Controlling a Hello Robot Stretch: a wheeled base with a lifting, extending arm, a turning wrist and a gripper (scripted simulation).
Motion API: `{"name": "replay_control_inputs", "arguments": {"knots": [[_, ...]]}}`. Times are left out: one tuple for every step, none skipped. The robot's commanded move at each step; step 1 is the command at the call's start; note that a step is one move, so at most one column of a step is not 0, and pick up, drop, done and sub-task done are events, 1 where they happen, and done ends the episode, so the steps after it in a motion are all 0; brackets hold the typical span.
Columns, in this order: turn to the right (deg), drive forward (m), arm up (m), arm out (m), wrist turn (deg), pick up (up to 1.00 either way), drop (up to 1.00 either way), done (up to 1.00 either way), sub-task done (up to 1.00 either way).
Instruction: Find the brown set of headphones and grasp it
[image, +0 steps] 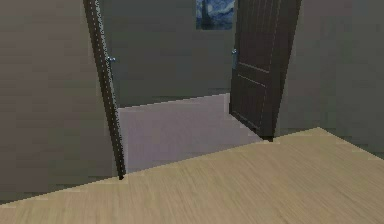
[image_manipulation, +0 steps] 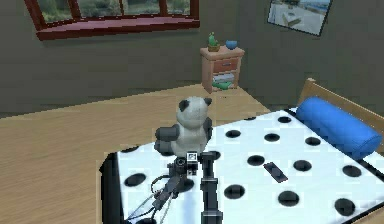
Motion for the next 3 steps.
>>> {"name": "replay_control_inputs", "arguments": {"knots": [[0.0,0.0,0.0,0.0,45.0,0.0,0.0,0.0,0.0],[0.0,0.0,0.0,0.0,45.0,0.0,0.0,0.0,0.0],[0.0,0.0,0.0,0.0,6.0,0.0,0.0,0.0,0.0]]}}
